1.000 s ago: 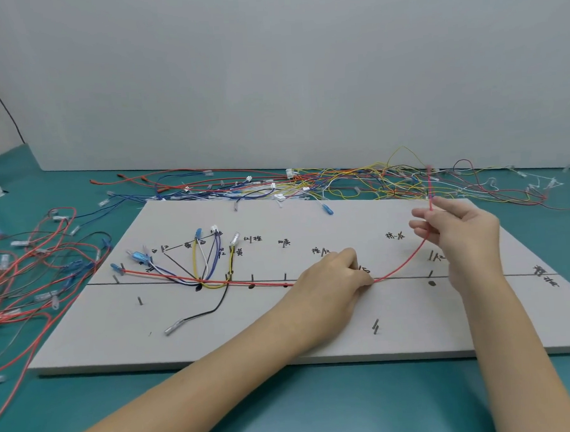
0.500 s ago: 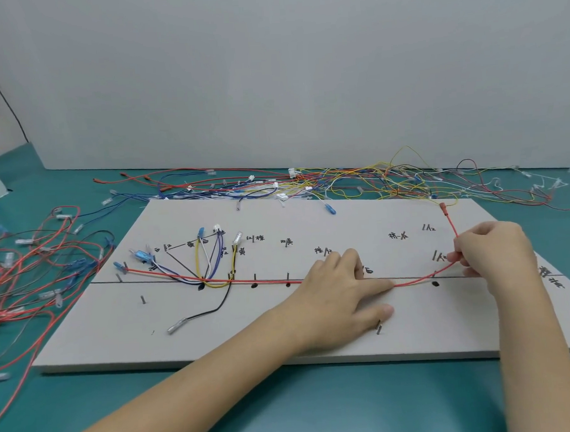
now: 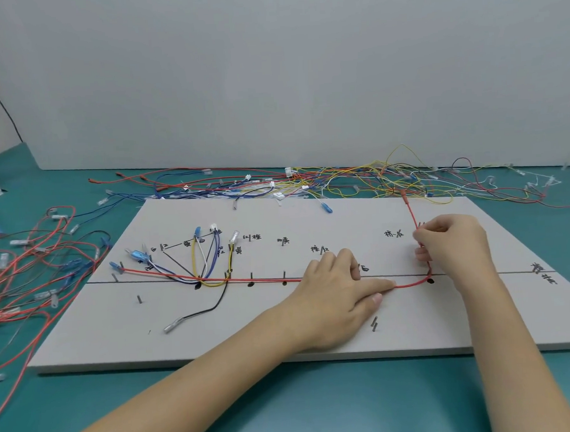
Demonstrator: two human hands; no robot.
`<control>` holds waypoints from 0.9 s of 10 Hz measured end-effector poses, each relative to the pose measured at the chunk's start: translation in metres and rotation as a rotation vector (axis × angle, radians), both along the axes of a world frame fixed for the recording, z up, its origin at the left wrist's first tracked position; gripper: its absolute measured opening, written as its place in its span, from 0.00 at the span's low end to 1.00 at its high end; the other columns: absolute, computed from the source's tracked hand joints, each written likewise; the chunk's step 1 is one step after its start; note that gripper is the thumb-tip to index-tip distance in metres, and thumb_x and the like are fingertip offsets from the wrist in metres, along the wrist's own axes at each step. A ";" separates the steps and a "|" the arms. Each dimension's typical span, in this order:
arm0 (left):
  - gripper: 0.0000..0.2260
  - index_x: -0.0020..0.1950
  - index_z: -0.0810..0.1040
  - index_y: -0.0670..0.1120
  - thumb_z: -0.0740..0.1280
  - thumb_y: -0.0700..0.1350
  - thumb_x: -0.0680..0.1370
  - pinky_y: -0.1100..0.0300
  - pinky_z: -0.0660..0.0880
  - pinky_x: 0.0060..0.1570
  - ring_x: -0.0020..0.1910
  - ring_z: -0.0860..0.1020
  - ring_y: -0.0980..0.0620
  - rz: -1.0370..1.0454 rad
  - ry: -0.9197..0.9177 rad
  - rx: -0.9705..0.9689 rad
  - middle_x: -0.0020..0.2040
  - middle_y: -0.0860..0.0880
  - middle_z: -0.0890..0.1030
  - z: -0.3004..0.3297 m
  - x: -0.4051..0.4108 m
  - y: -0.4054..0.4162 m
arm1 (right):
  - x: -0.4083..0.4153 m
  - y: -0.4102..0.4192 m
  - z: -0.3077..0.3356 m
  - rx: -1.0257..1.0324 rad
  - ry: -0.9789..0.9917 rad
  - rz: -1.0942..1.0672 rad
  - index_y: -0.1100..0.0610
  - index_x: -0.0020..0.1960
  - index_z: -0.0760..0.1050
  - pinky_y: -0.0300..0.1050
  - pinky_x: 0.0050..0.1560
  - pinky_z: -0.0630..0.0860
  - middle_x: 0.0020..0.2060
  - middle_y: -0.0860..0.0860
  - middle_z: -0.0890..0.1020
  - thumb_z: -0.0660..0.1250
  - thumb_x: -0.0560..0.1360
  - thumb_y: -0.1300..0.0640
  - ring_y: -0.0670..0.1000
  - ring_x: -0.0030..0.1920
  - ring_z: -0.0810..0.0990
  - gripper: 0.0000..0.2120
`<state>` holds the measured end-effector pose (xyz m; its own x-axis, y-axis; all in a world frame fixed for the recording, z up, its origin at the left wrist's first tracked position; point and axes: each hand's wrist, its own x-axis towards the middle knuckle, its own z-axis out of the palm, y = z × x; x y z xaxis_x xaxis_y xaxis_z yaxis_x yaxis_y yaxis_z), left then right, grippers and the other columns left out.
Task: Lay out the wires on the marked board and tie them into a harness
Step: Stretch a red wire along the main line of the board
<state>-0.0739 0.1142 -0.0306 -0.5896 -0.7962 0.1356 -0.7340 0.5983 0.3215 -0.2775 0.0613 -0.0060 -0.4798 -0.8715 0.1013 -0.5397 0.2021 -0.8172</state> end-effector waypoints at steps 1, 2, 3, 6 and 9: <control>0.18 0.72 0.65 0.64 0.52 0.59 0.82 0.57 0.59 0.55 0.54 0.63 0.51 -0.001 0.012 0.005 0.51 0.53 0.62 0.000 0.000 0.001 | 0.001 -0.007 -0.003 -0.006 0.092 -0.008 0.57 0.37 0.80 0.45 0.40 0.74 0.33 0.53 0.82 0.68 0.71 0.62 0.57 0.38 0.81 0.05; 0.19 0.72 0.66 0.64 0.53 0.61 0.81 0.58 0.58 0.55 0.53 0.62 0.52 -0.001 0.018 0.005 0.51 0.53 0.62 0.000 0.000 0.002 | -0.003 -0.012 -0.005 0.031 0.144 -0.063 0.57 0.40 0.82 0.43 0.42 0.68 0.39 0.55 0.83 0.68 0.72 0.61 0.58 0.44 0.78 0.04; 0.19 0.72 0.66 0.63 0.54 0.61 0.81 0.58 0.57 0.54 0.53 0.62 0.52 0.007 0.019 -0.003 0.51 0.53 0.62 0.000 0.000 0.001 | -0.007 -0.015 -0.007 0.074 0.157 -0.118 0.58 0.41 0.82 0.43 0.41 0.68 0.39 0.57 0.83 0.67 0.72 0.61 0.61 0.43 0.78 0.05; 0.19 0.72 0.66 0.63 0.53 0.61 0.81 0.56 0.59 0.57 0.54 0.63 0.51 0.018 0.018 0.015 0.51 0.53 0.62 0.001 0.000 0.003 | -0.009 -0.018 -0.014 -0.035 0.161 -0.182 0.62 0.44 0.81 0.45 0.45 0.69 0.42 0.59 0.83 0.67 0.74 0.61 0.59 0.42 0.74 0.06; 0.19 0.72 0.66 0.63 0.53 0.61 0.81 0.55 0.60 0.60 0.54 0.63 0.51 0.017 0.024 0.017 0.51 0.53 0.62 0.001 0.000 0.003 | -0.010 -0.021 -0.017 0.006 0.197 -0.152 0.60 0.41 0.80 0.44 0.45 0.68 0.42 0.58 0.82 0.65 0.72 0.65 0.60 0.43 0.74 0.05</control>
<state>-0.0744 0.1173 -0.0295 -0.5729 -0.8084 0.1357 -0.7360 0.5802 0.3488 -0.2875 0.0399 -0.0235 -0.5770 -0.7915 0.2014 -0.6515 0.2974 -0.6979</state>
